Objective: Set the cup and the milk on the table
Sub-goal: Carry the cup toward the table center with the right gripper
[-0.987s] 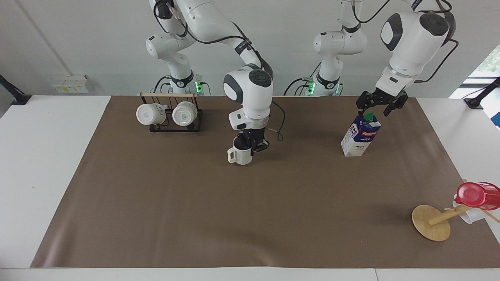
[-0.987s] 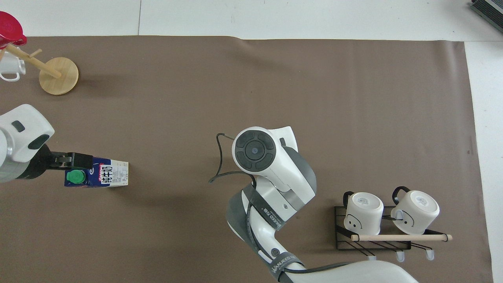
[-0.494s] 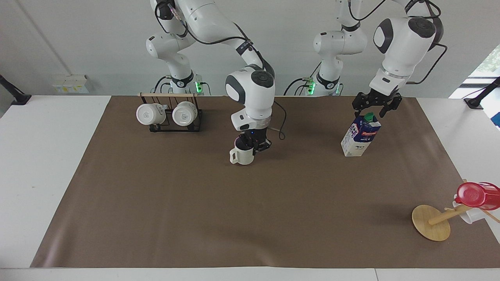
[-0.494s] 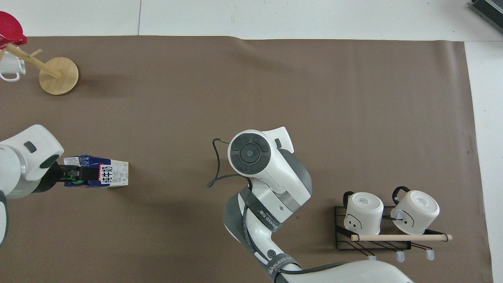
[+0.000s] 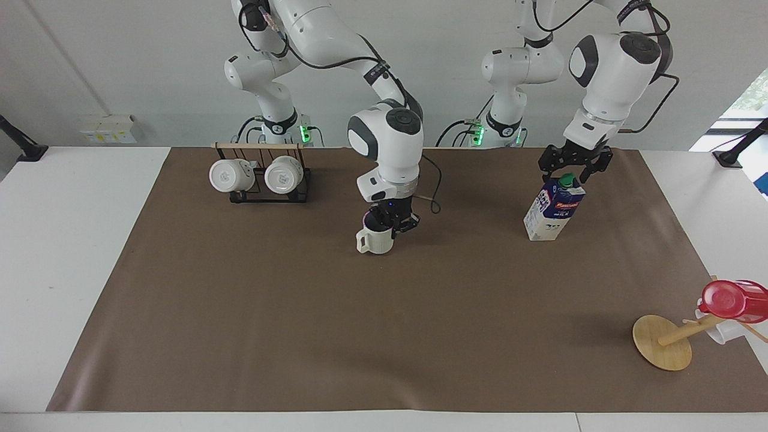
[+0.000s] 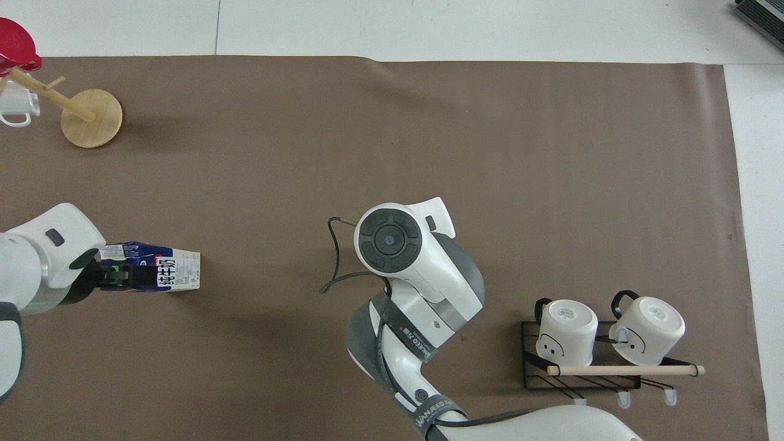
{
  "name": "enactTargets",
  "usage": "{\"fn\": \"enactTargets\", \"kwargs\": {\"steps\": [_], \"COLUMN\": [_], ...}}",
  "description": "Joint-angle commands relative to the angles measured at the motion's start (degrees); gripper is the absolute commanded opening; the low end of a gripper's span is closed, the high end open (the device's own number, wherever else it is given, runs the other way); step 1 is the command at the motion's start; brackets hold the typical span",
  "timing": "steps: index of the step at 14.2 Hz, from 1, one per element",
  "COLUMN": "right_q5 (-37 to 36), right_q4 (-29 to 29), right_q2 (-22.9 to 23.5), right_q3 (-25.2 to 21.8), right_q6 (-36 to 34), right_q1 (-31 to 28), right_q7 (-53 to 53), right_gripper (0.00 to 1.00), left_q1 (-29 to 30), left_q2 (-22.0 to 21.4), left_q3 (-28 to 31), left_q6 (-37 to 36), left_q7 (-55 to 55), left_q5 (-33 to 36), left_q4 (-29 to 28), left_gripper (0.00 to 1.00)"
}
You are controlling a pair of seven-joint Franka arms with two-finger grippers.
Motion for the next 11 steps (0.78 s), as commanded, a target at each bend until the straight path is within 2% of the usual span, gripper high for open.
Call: {"fn": "enactTargets", "kwargs": {"steps": [1, 9, 10, 11], "right_q5": [1.78, 3.0, 3.71, 4.24], "right_q4": [-0.41, -1.29, -1.29, -1.38], "right_q2": [0.41, 0.32, 0.32, 0.32], "right_q3": [0.08, 0.08, 0.08, 0.08], "right_q6": [1.49, 2.02, 2.37, 2.55], "right_q1": [-0.16, -0.24, -0.24, -0.24], "right_q7": [-2.88, -5.78, -5.78, -5.96], "right_gripper": [0.0, 0.0, 0.05, 0.35], "left_q1": [0.1, 1.6, 1.6, 1.51], "left_q2": [-1.86, -1.25, -1.34, -1.34], "left_q3": [0.28, 0.19, 0.19, 0.19], "left_q6": [2.68, 6.28, 7.07, 7.34], "left_q7": [0.94, 3.14, 3.14, 3.14], "left_q5": [0.79, 0.87, 0.88, 0.79], "left_q4": [-2.83, -4.5, -5.2, -5.29], "left_gripper": [1.0, 1.0, 1.0, 1.0]}}
